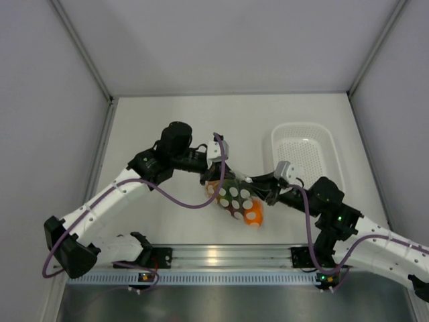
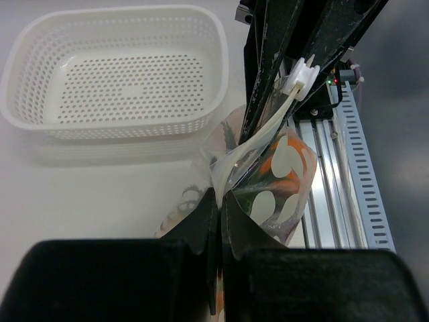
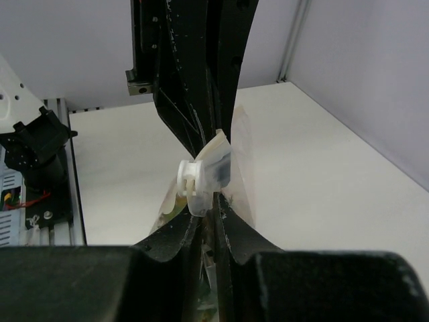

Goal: Open the zip-top bag and remove the fake food

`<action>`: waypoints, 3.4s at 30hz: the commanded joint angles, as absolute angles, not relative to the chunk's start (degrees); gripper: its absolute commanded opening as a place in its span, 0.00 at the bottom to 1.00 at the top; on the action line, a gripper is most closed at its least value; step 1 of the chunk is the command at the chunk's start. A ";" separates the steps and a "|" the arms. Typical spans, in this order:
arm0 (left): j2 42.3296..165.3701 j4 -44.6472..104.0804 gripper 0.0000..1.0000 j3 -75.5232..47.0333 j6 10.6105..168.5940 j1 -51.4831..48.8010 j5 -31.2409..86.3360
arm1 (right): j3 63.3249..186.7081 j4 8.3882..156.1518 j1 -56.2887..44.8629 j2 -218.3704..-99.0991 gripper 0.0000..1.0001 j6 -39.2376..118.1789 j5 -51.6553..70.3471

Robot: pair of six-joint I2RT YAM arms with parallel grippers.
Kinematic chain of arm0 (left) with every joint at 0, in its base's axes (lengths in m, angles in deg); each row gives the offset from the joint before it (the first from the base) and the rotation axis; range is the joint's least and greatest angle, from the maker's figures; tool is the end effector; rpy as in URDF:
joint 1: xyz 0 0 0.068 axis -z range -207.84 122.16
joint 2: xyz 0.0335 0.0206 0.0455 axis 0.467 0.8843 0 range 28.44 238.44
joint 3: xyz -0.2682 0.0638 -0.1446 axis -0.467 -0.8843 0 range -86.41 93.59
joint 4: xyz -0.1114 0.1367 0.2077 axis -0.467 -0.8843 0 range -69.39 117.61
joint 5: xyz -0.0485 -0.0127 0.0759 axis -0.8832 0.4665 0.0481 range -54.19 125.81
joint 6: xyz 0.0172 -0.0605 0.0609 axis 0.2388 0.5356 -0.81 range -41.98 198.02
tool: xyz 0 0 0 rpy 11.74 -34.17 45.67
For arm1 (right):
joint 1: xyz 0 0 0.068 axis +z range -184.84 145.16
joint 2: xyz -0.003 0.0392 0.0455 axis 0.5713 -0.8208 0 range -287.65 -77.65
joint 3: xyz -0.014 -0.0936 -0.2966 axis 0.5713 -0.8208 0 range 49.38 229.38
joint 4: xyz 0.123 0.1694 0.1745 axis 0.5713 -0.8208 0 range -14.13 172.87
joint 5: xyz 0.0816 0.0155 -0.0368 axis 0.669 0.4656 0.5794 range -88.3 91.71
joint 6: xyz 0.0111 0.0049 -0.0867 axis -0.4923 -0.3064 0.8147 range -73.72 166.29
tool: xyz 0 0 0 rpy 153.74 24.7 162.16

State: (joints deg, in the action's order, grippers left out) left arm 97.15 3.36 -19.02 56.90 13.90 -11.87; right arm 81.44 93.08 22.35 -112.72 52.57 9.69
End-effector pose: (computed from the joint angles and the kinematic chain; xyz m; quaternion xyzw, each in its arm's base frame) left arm 0.1720 -0.2304 0.3961 0.5874 0.5480 -0.4237 0.4185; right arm 0.0889 0.1576 0.3533 -0.3914 0.5336 0.3632 0.6559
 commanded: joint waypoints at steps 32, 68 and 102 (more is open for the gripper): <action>97.53 5.46 0.23 -16.98 57.02 13.82 -8.75 | 90.42 85.69 21.59 -119.48 0.00 54.19 6.45; 102.27 5.46 0.29 -11.79 55.52 13.91 -24.04 | 90.87 83.13 21.59 -122.65 0.00 54.72 11.02; 102.71 5.46 0.00 -18.38 50.60 2.93 -20.27 | 90.95 83.22 21.50 -115.90 0.00 54.11 -0.40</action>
State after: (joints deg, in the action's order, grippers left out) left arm 102.22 4.72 -16.83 53.49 5.35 -20.66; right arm 88.91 79.93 21.98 -118.89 54.16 2.37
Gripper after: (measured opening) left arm 0.075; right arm 0.008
